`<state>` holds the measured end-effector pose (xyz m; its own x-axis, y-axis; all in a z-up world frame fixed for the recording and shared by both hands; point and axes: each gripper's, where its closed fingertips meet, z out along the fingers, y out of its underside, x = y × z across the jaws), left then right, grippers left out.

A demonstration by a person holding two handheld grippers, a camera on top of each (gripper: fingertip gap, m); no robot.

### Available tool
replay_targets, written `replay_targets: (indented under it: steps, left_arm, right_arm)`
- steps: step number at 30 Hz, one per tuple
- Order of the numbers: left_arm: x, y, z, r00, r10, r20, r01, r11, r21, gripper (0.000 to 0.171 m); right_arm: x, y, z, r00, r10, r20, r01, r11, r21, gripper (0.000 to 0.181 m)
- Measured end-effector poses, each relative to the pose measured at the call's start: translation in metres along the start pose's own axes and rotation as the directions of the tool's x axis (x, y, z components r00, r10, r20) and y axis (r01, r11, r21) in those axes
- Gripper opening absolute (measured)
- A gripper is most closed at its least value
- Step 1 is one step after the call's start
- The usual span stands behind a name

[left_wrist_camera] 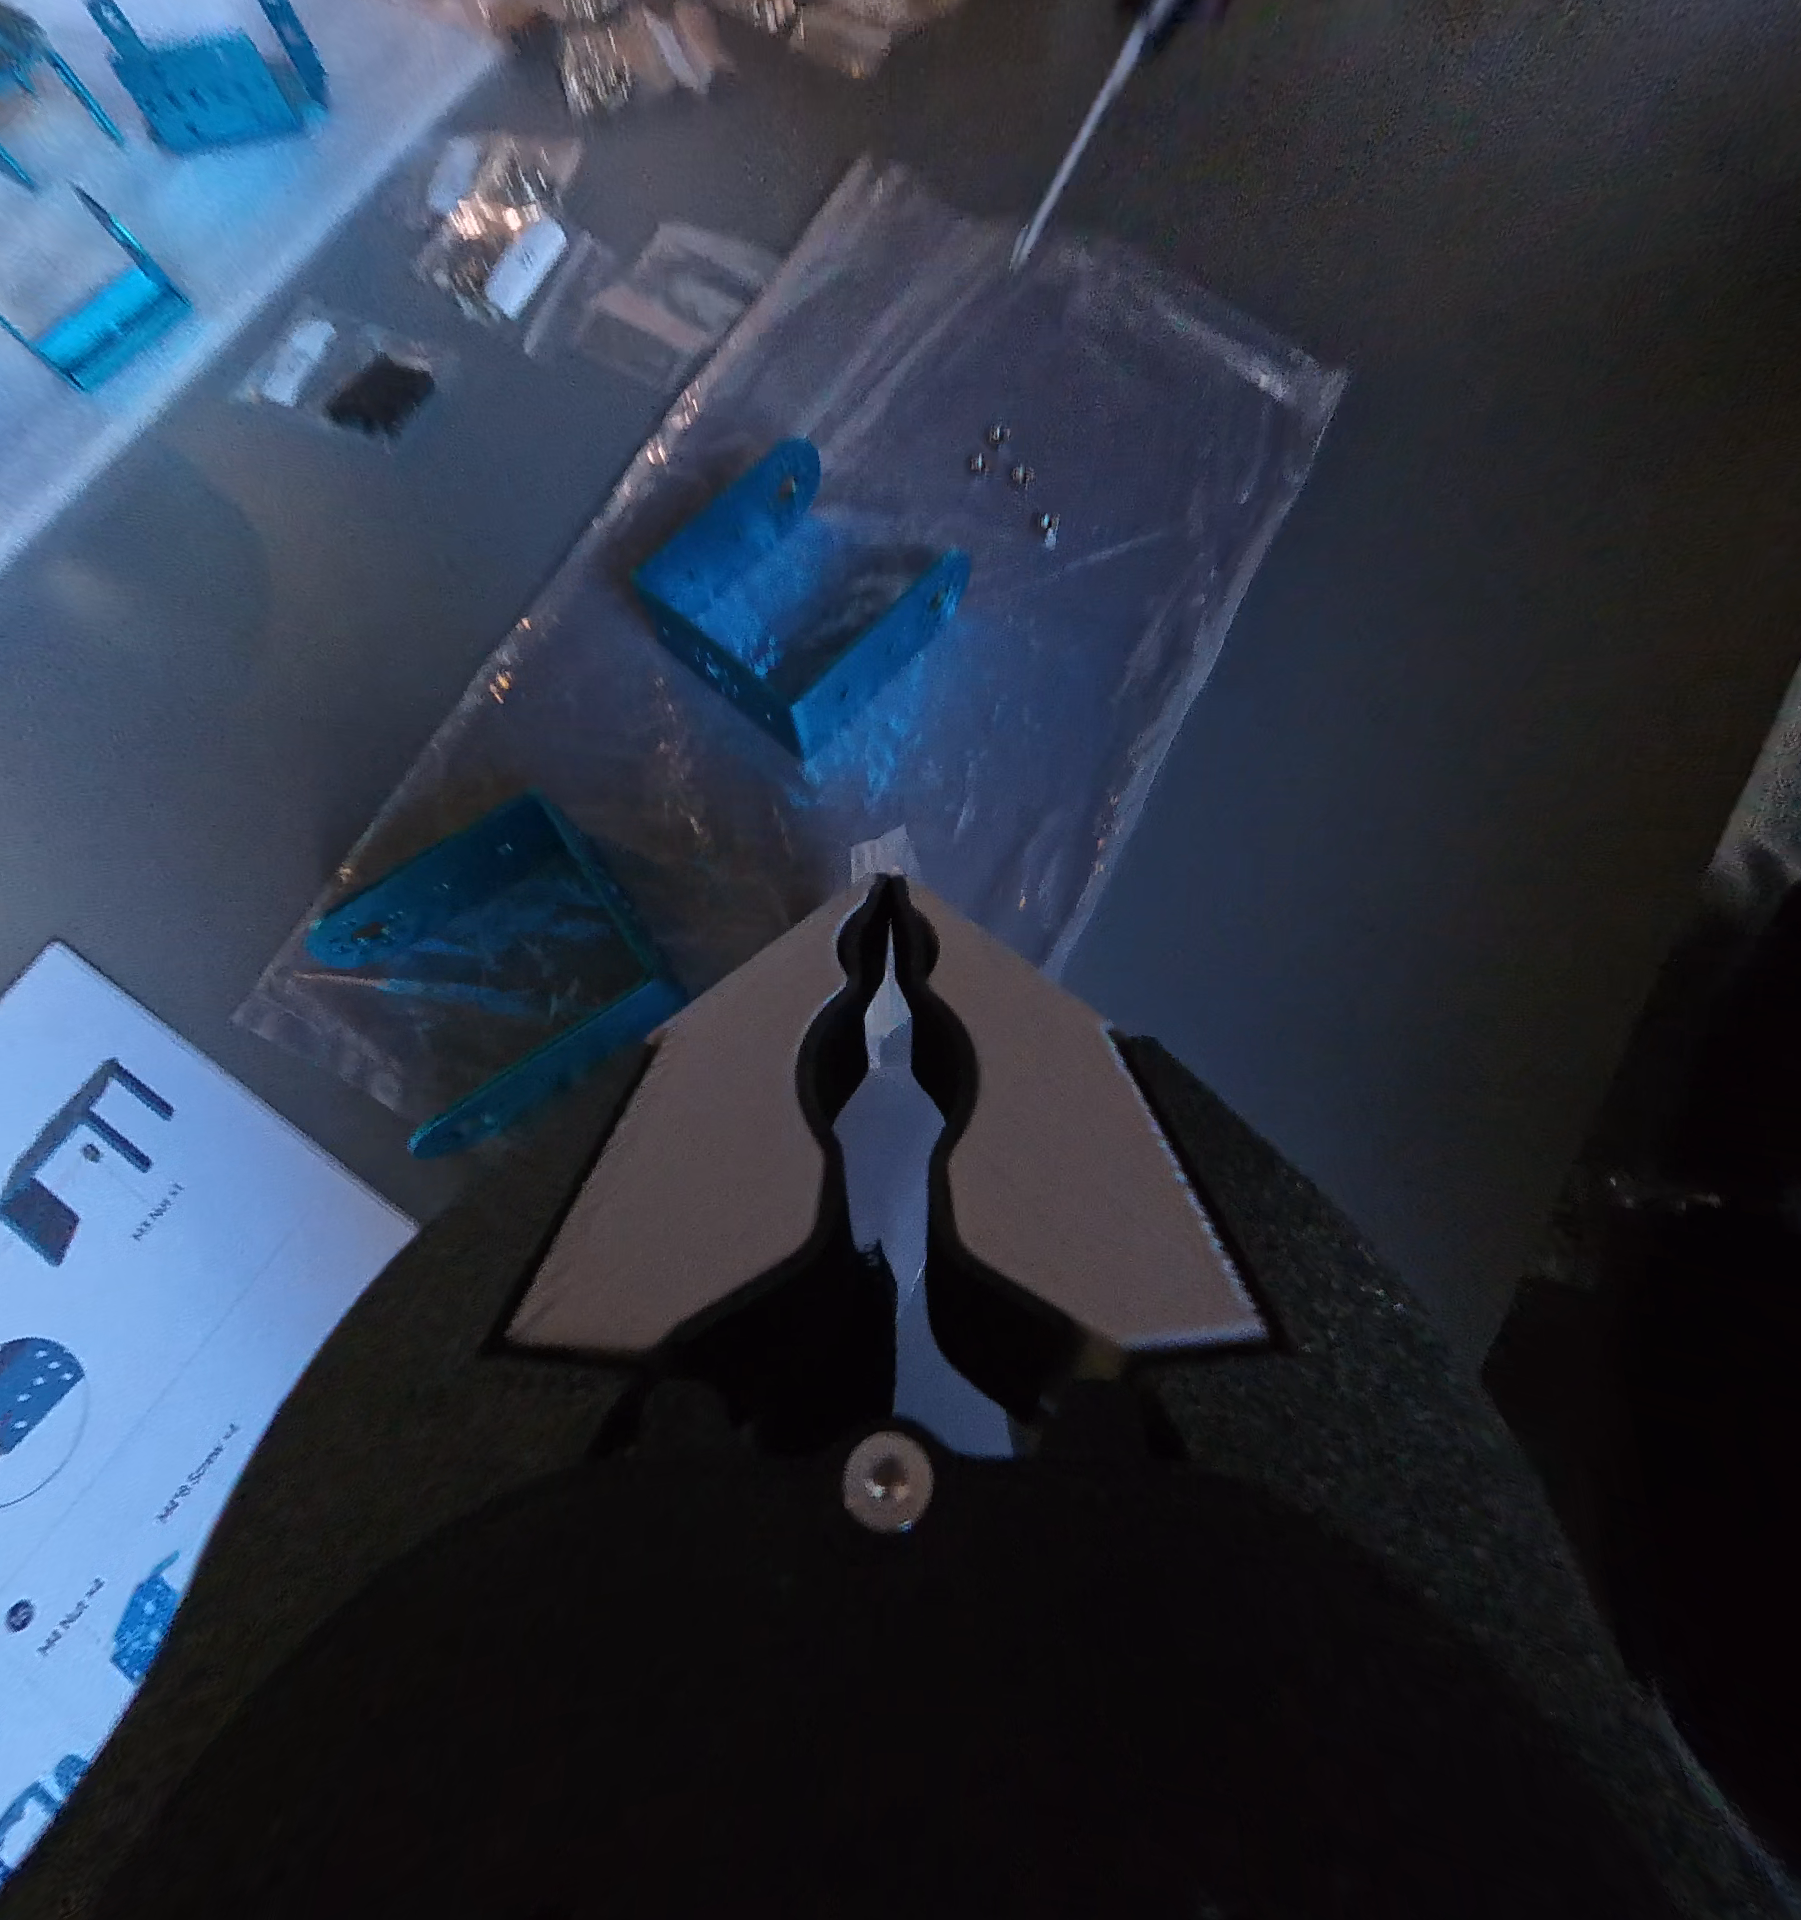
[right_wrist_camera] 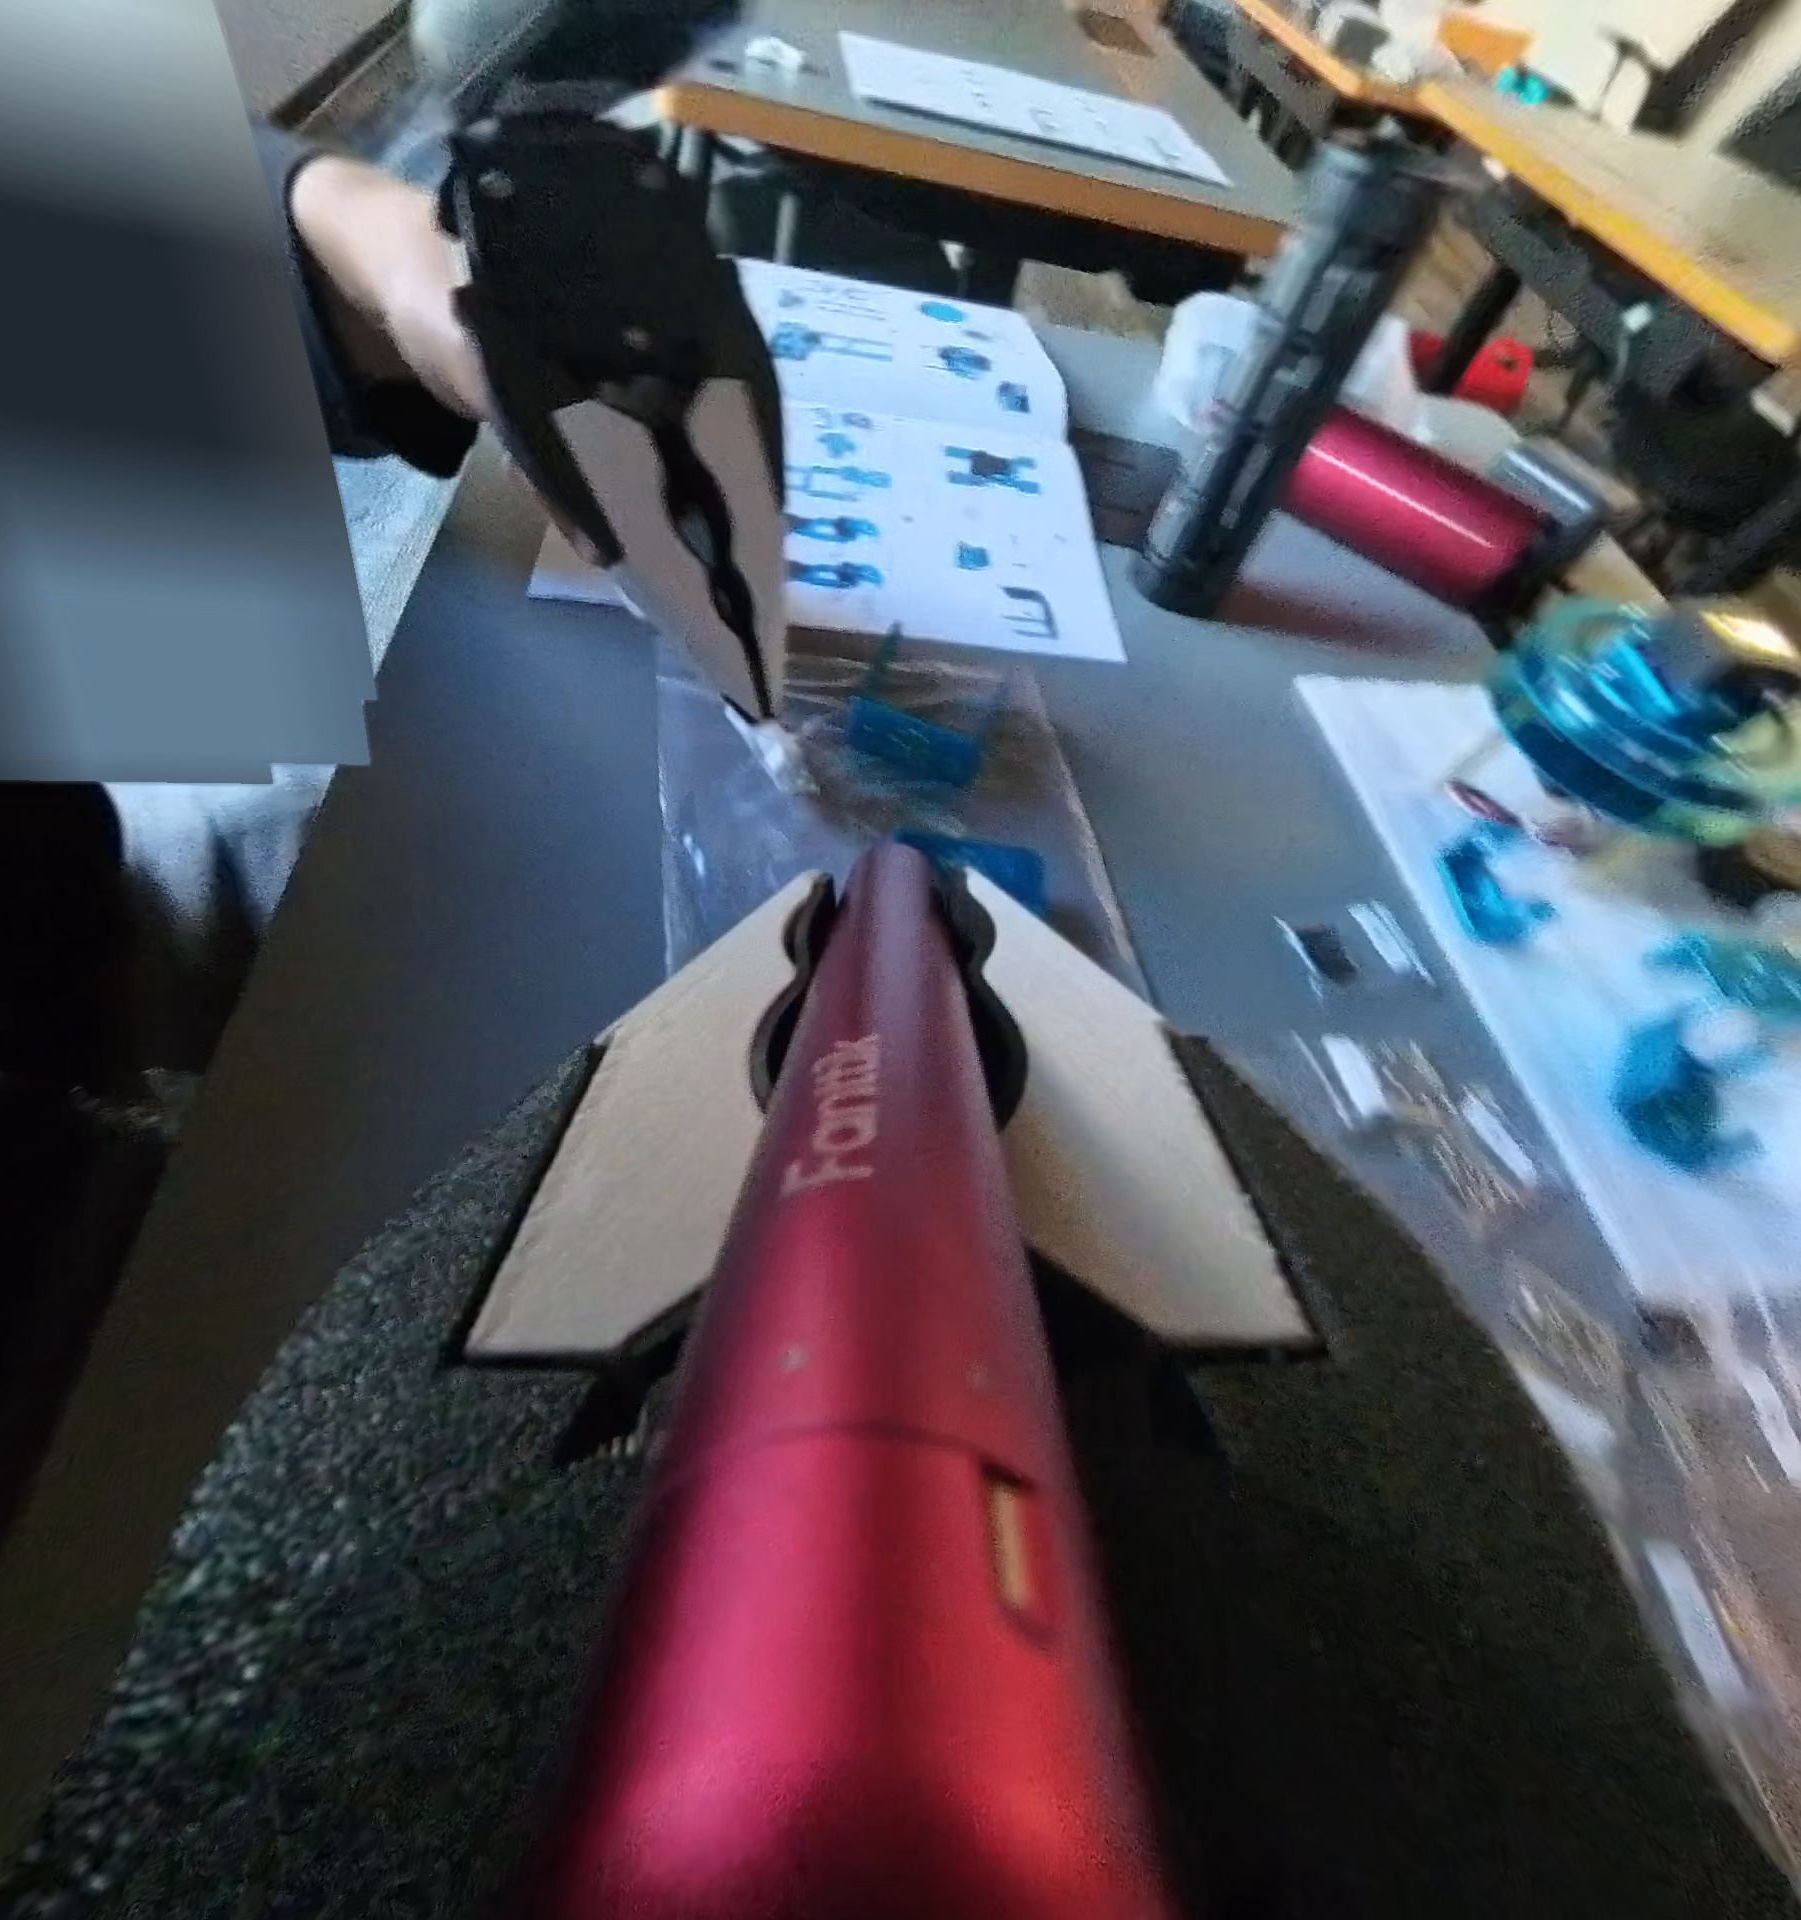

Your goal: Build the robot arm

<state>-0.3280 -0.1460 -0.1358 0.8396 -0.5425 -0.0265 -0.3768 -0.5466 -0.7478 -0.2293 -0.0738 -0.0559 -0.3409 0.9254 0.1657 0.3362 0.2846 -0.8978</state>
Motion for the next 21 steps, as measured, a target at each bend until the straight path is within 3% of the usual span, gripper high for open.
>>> replay_targets:
  steps: [1, 3, 4, 6, 9, 13, 15, 19, 21]
  left_arm:
    - [0.0, -0.005, -0.004, 1.0, 0.0, 0.006, -0.001, 1.0, 0.029, 0.0]
    - [0.0, -0.016, -0.013, 1.0, 0.005, 0.024, -0.007, 0.996, 0.09, 0.0]
    - [0.0, -0.02, -0.017, 0.999, 0.013, 0.04, -0.018, 0.993, 0.116, 0.0]
    - [-0.003, -0.027, -0.024, 0.996, 0.037, 0.078, -0.049, 0.985, 0.164, 0.0]
    - [0.0, -0.037, -0.028, 0.998, 0.018, 0.058, -0.031, 0.972, 0.234, 0.0]
    - [0.0, -0.044, -0.03, 0.997, 0.021, 0.068, -0.039, 0.959, 0.28, 0.0]
    - [0.006, -0.049, -0.032, 0.998, 0.025, 0.053, -0.04, 0.951, 0.308, 0.0]
    - [0.014, -0.056, -0.034, 0.996, 0.047, 0.07, -0.068, 0.938, 0.341, 0.0]
    - [0.018, -0.058, -0.036, 0.995, 0.059, 0.077, -0.083, 0.931, 0.356, 0.0]
  right_arm:
    - [0.007, 0.002, -0.023, 0.998, 0.057, 0.031, -0.056, 0.998, -0.028, 0.021]
    - [0.004, 0.031, -0.069, 0.966, 0.205, 0.156, -0.154, 0.945, -0.289, 0.021]
    - [0.012, 0.048, -0.092, 0.973, 0.187, 0.136, -0.117, 0.905, -0.409, 0.02]
    - [0.019, 0.085, -0.137, 0.954, 0.288, 0.085, -0.153, 0.71, -0.688, 0.021]
    - [0.033, 0.122, -0.187, 0.936, 0.347, -0.054, -0.193, 0.378, -0.906, 0.021]
    - [0.03, 0.156, -0.218, 0.921, 0.355, -0.162, -0.164, -0.025, -0.986, 0.02]
    - [0.027, 0.172, -0.218, 0.916, 0.365, -0.168, -0.118, -0.156, -0.981, 0.022]
    - [0.031, 0.198, -0.198, 0.928, 0.346, -0.138, -0.047, -0.259, -0.965, 0.119]
    - [0.031, 0.205, -0.188, 0.92, 0.362, -0.147, -0.049, -0.266, -0.963, 0.164]
